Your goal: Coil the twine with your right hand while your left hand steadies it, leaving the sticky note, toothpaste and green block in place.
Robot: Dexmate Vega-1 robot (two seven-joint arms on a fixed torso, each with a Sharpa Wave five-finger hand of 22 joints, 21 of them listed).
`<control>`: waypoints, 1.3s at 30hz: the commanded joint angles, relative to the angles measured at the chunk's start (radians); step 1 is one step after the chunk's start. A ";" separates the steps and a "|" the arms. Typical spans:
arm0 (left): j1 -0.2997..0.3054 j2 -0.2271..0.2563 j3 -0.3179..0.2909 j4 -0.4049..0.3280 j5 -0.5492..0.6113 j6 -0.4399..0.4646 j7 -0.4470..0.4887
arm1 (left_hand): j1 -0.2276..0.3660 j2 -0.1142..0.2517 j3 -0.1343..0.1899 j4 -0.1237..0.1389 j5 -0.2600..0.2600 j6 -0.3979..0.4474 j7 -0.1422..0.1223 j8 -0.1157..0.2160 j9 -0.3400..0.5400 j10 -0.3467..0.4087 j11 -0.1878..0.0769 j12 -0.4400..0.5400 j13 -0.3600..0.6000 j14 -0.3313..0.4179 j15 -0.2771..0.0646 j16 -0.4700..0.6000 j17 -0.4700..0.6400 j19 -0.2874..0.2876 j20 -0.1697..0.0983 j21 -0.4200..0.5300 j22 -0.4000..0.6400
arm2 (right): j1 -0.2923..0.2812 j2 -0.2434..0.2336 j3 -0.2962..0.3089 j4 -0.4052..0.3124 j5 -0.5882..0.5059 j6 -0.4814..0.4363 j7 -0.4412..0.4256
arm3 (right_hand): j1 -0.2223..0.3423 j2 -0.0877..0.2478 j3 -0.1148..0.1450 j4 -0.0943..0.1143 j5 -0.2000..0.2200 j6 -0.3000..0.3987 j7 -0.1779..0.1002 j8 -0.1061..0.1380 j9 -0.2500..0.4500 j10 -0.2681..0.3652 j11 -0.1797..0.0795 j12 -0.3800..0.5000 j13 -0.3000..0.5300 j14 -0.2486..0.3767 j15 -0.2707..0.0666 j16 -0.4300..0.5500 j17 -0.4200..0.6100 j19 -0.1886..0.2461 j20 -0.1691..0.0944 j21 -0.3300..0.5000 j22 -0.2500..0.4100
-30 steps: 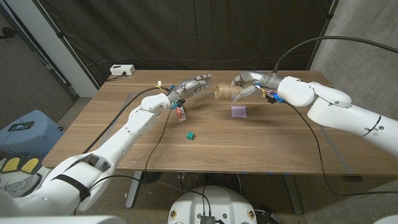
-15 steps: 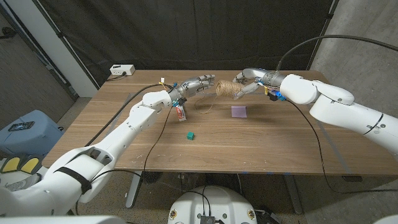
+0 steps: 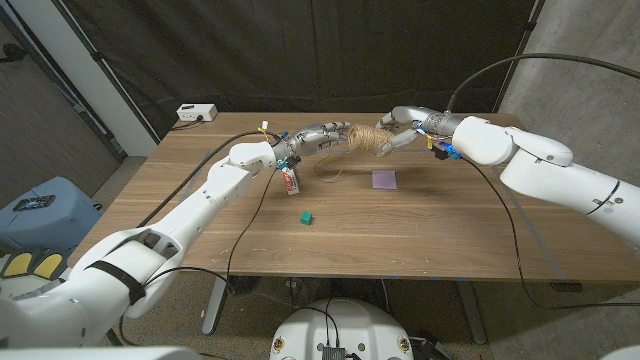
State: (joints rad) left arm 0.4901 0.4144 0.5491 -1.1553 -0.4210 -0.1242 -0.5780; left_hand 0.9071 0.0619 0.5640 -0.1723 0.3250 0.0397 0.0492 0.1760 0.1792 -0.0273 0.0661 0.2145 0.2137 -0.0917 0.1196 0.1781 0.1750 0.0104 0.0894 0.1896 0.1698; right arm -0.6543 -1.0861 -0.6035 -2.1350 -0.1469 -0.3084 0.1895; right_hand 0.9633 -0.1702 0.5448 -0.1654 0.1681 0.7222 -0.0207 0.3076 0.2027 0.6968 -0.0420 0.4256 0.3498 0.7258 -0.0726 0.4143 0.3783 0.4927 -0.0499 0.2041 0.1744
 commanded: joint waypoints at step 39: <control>-0.052 0.016 0.069 0.009 0.049 0.049 -0.023 | 0.079 -0.013 0.002 -0.004 -0.001 0.069 0.055 0.038 0.006 0.085 -0.025 0.049 0.028 0.071 -0.007 0.023 0.003 0.024 0.007 0.012 0.005 | 0.022 0.018 0.020 0.011 0.012 -0.001 -0.009 | 0.030 0.069 -0.007 0.009 0.009 0.066 -0.039 0.001 0.006 0.098 -0.073 0.004 0.010 0.015 -0.151 0.005 0.016 0.013 -0.024 0.005 0.002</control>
State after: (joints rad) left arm 0.4510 0.4347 0.6046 -1.1546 -0.3879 -0.0872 -0.6214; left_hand 0.9714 0.0476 0.5598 -0.1765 0.3250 0.0953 0.1019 0.2078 0.1841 0.0420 0.0442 0.2554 0.2350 -0.0335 0.1093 0.1936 0.1747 0.0255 0.0928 0.1966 0.1698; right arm -0.6363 -1.0737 -0.5849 -2.1305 -0.1424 -0.3235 0.1795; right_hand 0.9620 -0.1689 0.5377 -0.1584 0.1688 0.7289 -0.0141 0.3037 0.2072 0.7027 -0.0363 0.4201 0.3548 0.7280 -0.0704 0.4144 0.3922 0.4960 -0.0465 0.2041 0.1744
